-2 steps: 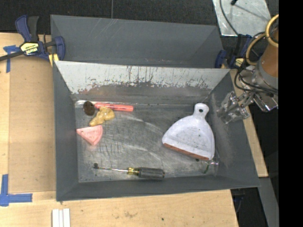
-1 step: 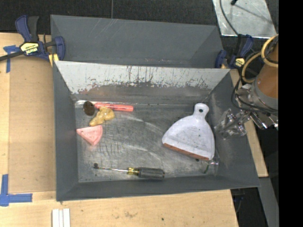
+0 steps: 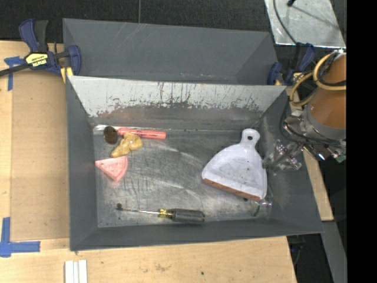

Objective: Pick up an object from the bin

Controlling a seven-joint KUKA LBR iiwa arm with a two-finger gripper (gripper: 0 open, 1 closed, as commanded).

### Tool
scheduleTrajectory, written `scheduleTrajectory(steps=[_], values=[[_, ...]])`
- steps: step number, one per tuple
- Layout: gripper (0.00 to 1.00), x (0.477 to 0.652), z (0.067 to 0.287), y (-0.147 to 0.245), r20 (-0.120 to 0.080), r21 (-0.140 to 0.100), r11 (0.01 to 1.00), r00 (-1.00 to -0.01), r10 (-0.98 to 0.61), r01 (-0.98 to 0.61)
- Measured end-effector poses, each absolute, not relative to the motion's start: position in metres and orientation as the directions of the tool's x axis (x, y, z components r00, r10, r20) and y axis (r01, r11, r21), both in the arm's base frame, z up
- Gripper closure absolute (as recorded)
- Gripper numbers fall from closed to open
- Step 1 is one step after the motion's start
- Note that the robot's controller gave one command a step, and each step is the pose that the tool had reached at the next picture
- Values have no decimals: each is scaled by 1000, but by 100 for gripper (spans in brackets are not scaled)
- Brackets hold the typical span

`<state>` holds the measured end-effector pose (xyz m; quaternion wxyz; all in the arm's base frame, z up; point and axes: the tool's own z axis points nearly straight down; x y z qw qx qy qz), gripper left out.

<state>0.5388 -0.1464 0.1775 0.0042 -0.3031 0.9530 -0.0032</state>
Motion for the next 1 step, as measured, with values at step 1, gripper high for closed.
scheduleTrajectory(steps=[1], values=[[0,496,146,-150,0,1,817,-817,-576,-576]])
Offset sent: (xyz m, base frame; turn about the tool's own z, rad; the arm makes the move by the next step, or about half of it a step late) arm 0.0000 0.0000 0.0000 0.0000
